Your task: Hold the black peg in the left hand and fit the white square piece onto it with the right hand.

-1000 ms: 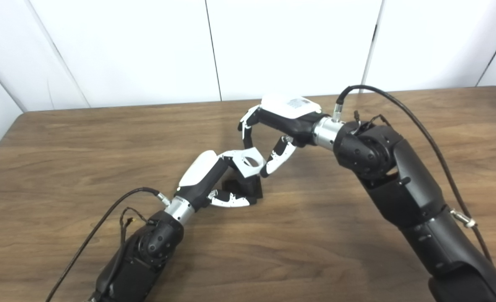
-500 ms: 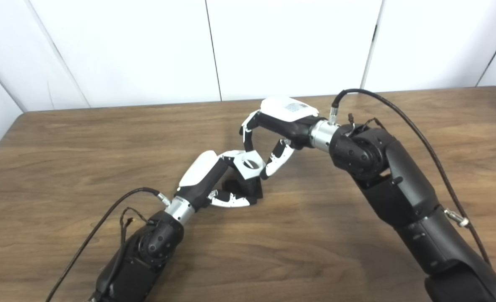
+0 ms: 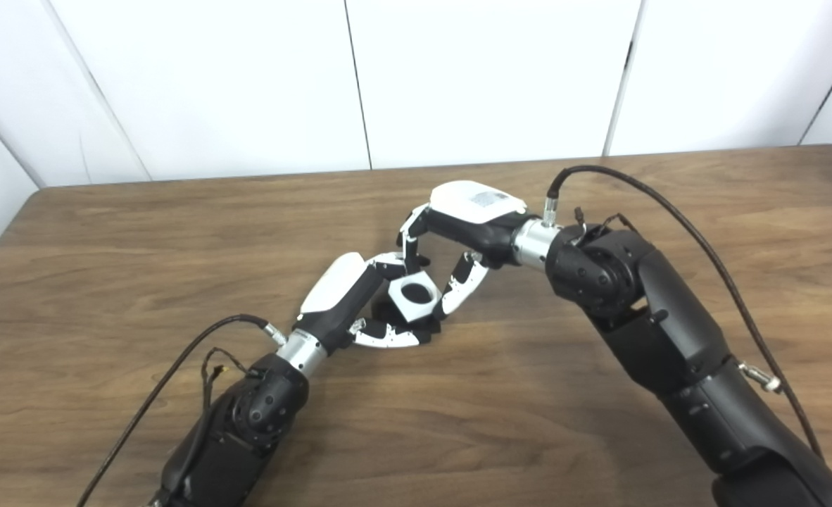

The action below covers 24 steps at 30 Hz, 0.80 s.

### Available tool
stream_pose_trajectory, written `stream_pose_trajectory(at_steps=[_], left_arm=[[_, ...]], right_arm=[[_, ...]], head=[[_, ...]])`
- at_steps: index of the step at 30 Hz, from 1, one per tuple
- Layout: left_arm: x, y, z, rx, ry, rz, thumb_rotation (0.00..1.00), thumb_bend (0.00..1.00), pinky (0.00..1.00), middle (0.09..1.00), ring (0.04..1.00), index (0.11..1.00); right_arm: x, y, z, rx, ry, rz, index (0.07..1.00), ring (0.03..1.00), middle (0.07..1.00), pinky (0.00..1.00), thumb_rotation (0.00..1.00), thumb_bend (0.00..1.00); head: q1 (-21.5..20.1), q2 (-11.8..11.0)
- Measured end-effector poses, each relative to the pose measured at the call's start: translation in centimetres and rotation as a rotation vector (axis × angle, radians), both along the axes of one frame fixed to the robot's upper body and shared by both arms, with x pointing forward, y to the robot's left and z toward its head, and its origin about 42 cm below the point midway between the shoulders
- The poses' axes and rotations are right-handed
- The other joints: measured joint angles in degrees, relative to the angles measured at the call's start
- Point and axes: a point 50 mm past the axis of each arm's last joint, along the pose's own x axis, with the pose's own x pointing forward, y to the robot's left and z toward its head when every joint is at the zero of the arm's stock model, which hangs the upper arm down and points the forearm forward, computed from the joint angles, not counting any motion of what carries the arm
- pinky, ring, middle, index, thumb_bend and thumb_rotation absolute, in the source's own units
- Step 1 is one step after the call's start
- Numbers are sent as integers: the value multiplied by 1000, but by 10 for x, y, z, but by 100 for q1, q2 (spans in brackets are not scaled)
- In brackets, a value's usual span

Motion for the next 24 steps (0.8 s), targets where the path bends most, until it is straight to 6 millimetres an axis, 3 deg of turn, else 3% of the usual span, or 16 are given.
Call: stream_pose_trajectory(at_steps=[14, 21, 22, 23, 24], left_arm=[[0, 0, 0, 1, -1, -1, 69, 523, 683, 816, 844, 488], [0, 0, 1, 2, 1, 5, 70, 524, 692, 819, 846, 488], [0, 0, 1, 3, 1, 5, 70, 523, 693, 820, 847, 488], [0, 0, 1, 3, 1, 6, 70, 523, 698, 821, 849, 488], [0, 0, 2, 4, 3, 7, 70, 523, 700, 821, 850, 488]], right_arm=[[-1, 2, -6, -2, 4, 3, 479, 881, 781, 918, 137, 523], [1, 2, -11, -2, 12, 2, 488, 861, 783, 877, 143, 524], [1, 2, -11, -5, 10, 4, 550, 862, 794, 872, 170, 596], [1, 2, -11, -14, 6, 5, 691, 871, 823, 870, 229, 746], [1, 2, -11, -23, 0, 4, 792, 881, 851, 873, 266, 833]], head=[[35, 44], [53, 79], [53, 79], [53, 97], [61, 97]])
